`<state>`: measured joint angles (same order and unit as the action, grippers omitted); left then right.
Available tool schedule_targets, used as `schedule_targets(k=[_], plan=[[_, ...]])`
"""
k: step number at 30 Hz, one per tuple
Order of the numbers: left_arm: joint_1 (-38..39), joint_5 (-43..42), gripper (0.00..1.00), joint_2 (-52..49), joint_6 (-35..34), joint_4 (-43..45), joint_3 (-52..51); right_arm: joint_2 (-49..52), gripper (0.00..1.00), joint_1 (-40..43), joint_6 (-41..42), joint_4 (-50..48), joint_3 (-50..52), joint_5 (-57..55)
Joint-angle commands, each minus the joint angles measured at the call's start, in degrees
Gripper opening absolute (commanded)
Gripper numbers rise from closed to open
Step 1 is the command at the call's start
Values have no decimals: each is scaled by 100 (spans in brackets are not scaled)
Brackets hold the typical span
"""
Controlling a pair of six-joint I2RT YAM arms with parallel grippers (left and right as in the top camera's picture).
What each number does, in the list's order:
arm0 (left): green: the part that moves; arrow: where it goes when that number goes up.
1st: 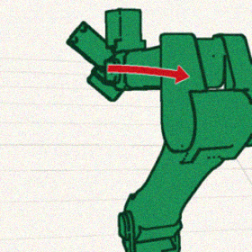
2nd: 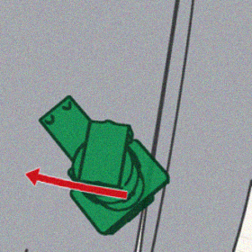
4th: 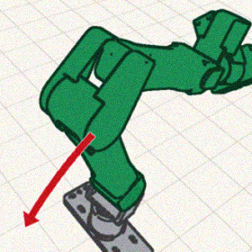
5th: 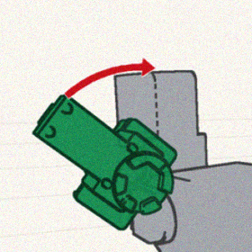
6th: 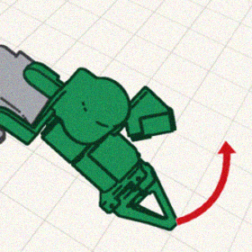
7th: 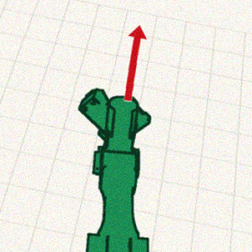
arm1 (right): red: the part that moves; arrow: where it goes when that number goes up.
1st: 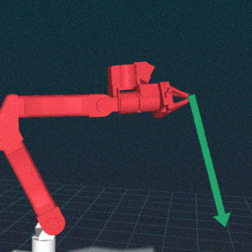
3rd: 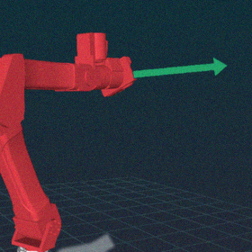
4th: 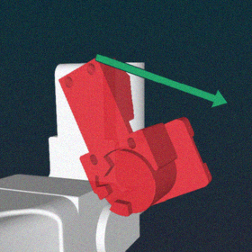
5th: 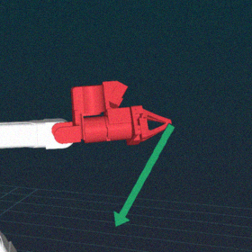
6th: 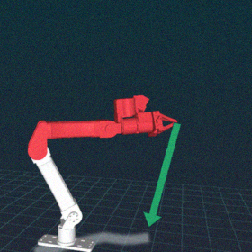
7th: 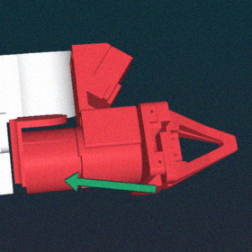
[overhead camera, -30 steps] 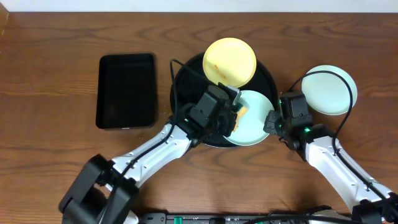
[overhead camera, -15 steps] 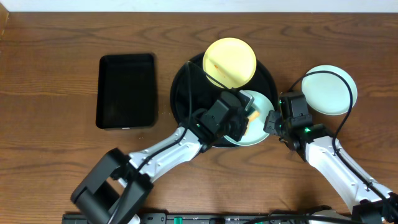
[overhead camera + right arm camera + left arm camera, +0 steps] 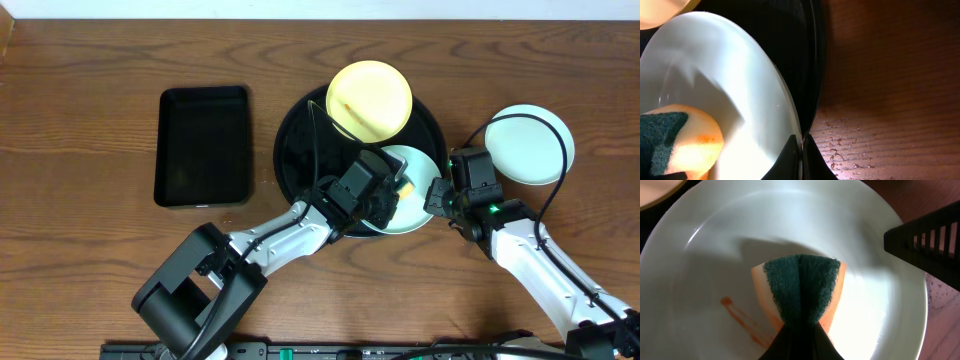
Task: Clean dirty plates on tray and stack at the side
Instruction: 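Scrub the held pale green plate with the sponge in the left gripper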
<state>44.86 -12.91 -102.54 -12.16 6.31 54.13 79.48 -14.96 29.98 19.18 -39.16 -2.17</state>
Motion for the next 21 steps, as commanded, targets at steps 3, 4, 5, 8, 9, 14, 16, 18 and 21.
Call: schedule_targets(k=[3, 4, 5, 8, 9, 14, 16, 18, 21], plan=[[11, 245, 8, -46, 103, 13, 122, -17, 1, 31, 61, -11, -4, -55], [11, 275, 8, -46, 118, 11, 122, -17, 1, 31, 61, -11, -4, -55], [11, 317, 8, -46, 116, 9, 122, -17, 1, 31, 61, -11, -4, -55], [11, 315, 8, -46, 116, 4, 120, -17, 1, 31, 61, -11, -4, -55], [11, 315, 8, -46, 116, 4, 118, -17, 1, 31, 61, -11, -4, -55], [13, 310, 8, -46, 111, 0, 92, -17, 1, 31, 61, -11, -4, -57], [13, 313, 8, -46, 111, 0, 63, -17, 1, 31, 61, -11, -4, -55], [13, 313, 8, -46, 111, 0, 42, -17, 1, 31, 61, -11, -4, -57], [13, 310, 8, -46, 111, 4, 39, -17, 1, 31, 61, -11, -4, -55]])
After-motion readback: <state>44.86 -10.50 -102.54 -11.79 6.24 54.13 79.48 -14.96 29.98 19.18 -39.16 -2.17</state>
